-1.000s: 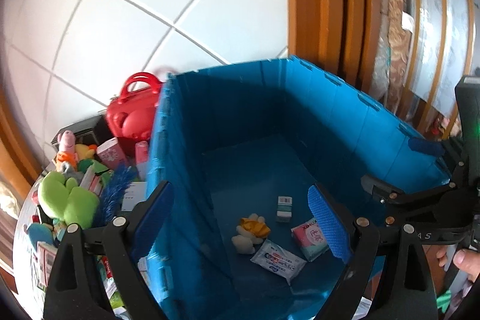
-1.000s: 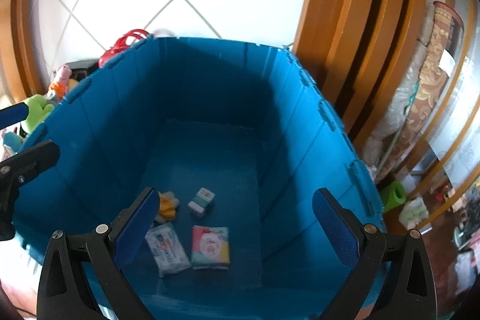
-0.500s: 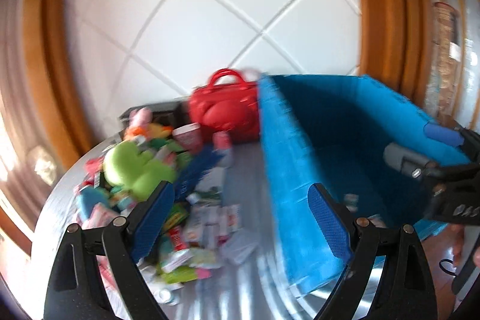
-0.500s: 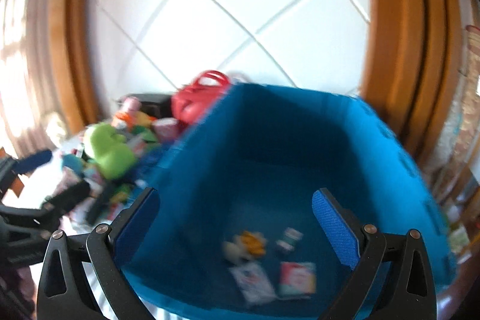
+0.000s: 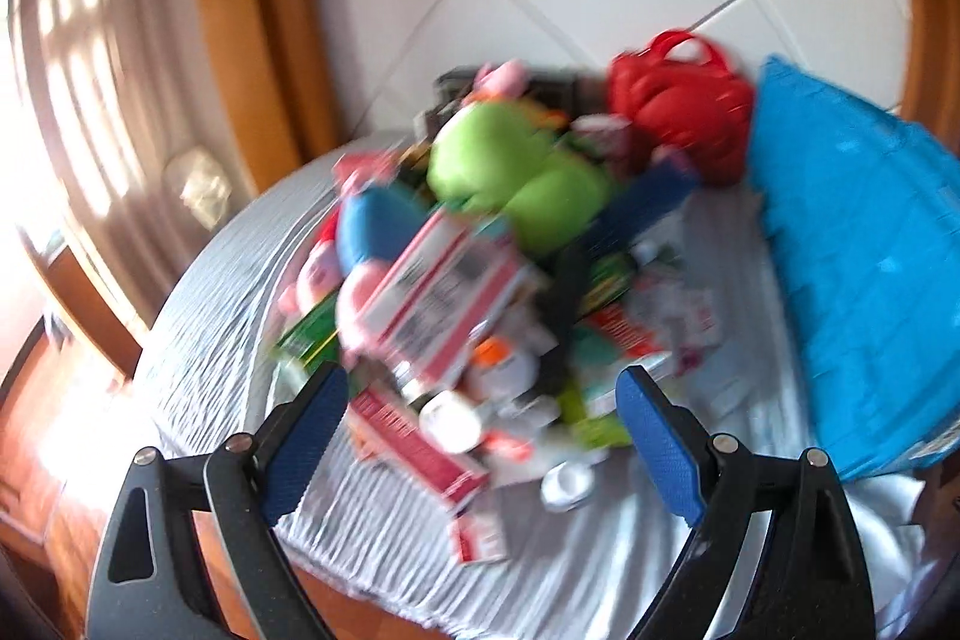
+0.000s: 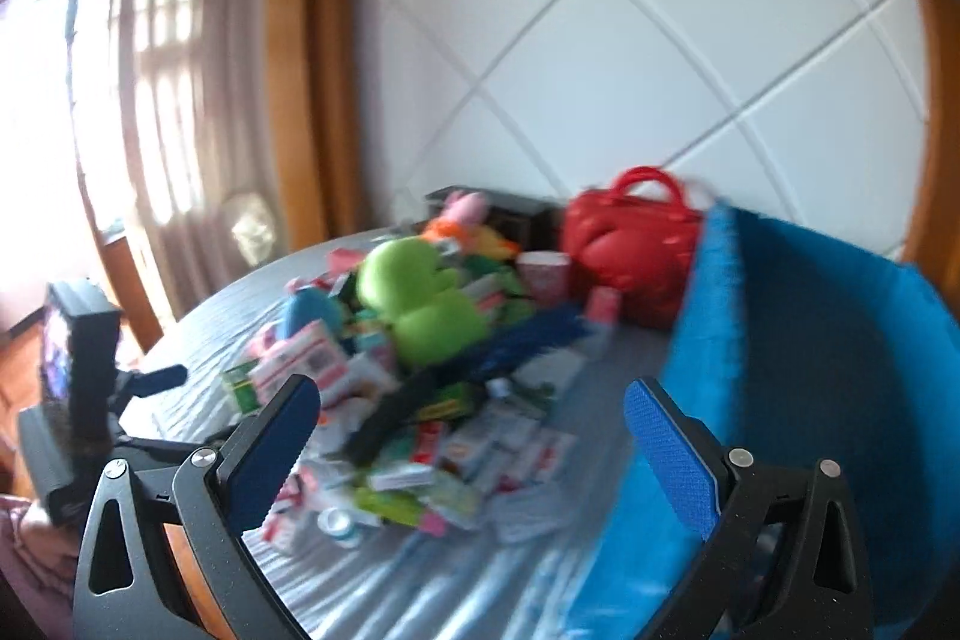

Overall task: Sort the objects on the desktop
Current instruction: 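Withdraw both tools from the crate back over the table, then grasp the long red medicine box with the left tool while the right tool grasps a white bottle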

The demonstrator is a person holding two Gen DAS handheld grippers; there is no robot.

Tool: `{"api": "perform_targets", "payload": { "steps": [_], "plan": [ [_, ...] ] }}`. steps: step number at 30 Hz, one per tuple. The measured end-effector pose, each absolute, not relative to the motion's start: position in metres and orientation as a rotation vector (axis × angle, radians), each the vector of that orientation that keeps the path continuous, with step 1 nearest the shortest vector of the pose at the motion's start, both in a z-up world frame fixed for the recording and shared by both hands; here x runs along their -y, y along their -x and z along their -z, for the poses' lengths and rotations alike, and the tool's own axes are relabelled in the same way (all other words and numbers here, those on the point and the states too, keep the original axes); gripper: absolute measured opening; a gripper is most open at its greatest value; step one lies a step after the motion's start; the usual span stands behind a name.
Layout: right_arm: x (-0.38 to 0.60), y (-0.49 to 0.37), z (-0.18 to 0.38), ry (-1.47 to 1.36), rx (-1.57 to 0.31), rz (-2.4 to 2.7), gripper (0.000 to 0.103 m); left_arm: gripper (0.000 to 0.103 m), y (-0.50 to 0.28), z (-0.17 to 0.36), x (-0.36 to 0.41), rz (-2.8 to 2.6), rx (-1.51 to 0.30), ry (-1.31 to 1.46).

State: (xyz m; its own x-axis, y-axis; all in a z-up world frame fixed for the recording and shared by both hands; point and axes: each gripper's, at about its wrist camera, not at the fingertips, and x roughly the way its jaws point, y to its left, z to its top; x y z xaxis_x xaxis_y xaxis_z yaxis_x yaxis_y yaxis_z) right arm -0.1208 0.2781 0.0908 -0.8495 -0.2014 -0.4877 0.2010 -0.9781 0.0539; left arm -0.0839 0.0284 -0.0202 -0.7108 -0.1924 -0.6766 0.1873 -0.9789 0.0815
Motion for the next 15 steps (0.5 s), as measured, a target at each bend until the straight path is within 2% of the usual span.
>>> {"api": "perform_targets", "payload": {
  "steps": [4, 10, 15],
  "plan": [
    [-0.254, 0.137, -0.056, -0.82, 0.048, 2.761, 0.103, 0.092, 0.08, 0.061, 0.001, 2.665, -0.042, -1.156],
    [-0.23, 0.157, 0.029, -1.108, 0.093, 2.655, 0.103, 0.092, 0.079, 0.128, 0.015, 2.578, -0.136, -1.32],
    [-0.224, 0.162, 0.081, -1.291, 0.076, 2.604, 0.103, 0.092, 0.086, 0.152, 0.036, 2.525, -0.332, -1.385]
  ]
}}
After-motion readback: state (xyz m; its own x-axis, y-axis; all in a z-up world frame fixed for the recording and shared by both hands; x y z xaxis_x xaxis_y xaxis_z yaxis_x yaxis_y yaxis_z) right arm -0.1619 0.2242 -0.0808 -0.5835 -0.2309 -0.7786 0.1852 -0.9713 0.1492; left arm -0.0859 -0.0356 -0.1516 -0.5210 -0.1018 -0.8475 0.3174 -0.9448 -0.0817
